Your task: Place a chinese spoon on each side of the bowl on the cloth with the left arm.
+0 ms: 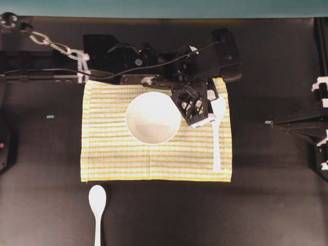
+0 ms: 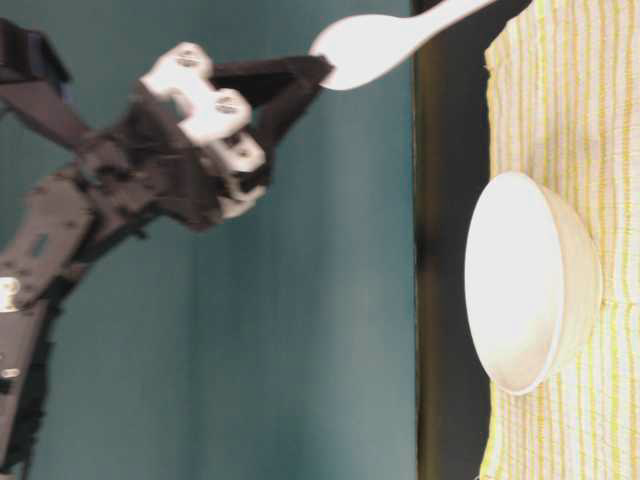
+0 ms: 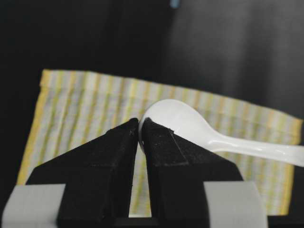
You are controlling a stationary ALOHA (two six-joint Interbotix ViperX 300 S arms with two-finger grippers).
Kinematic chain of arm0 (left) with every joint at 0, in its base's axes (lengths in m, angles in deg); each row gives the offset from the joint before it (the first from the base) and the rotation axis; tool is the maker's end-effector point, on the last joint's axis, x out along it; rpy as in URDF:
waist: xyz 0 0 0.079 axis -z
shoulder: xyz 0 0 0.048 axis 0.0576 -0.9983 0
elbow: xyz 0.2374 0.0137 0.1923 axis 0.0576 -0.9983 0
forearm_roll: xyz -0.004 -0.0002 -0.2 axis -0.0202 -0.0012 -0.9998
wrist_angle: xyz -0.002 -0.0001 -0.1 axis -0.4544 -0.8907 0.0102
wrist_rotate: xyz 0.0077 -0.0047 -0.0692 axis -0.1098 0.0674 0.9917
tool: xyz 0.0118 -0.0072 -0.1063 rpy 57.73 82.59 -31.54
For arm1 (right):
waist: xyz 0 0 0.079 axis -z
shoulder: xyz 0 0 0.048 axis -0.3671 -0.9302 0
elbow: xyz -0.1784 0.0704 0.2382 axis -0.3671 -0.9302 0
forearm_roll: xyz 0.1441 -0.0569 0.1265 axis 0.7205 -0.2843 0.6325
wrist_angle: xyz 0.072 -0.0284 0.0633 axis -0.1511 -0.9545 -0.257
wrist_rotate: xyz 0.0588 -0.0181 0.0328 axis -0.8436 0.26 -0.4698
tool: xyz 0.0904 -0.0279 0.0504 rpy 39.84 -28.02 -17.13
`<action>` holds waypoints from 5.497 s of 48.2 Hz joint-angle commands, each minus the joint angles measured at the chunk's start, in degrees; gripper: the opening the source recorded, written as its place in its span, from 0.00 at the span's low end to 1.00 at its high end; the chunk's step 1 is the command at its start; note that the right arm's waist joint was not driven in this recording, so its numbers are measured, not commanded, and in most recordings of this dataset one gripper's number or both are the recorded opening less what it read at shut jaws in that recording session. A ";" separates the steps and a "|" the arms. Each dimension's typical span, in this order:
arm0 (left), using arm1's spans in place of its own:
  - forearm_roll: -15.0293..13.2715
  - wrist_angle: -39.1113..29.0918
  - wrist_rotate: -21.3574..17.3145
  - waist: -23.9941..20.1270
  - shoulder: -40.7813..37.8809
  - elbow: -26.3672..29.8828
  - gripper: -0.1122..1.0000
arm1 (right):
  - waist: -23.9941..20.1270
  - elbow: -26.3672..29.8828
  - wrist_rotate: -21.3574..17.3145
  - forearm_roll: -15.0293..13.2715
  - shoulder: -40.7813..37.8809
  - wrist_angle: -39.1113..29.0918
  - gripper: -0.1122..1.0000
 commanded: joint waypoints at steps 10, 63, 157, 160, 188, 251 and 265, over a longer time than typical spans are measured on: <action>0.18 4.48 -1.58 -1.67 -2.90 -1.58 0.16 | 0.00 0.35 -0.26 0.18 -0.26 0.26 0.09; 0.18 10.55 -6.77 -1.23 -5.63 -4.22 0.81 | 0.00 -0.79 -0.26 0.18 -0.09 0.35 0.09; 0.26 20.21 20.30 25.84 22.76 -55.90 0.79 | 0.00 -0.97 -0.26 0.18 1.23 -0.09 0.09; 0.18 20.39 20.30 25.93 22.68 -55.81 0.78 | 0.00 -0.97 -0.26 0.18 1.23 -0.09 0.09; 0.26 21.18 19.60 25.84 24.79 -53.61 0.18 | 0.00 -0.97 -0.26 0.18 1.23 -0.35 0.09; 0.26 3.69 -22.41 -4.39 35.24 -45.70 0.16 | 0.00 -0.97 -0.26 0.35 1.23 -0.26 0.09; 0.26 7.73 -25.75 -7.03 31.73 -47.11 0.16 | 0.00 -0.97 -0.26 0.35 1.23 -0.44 0.09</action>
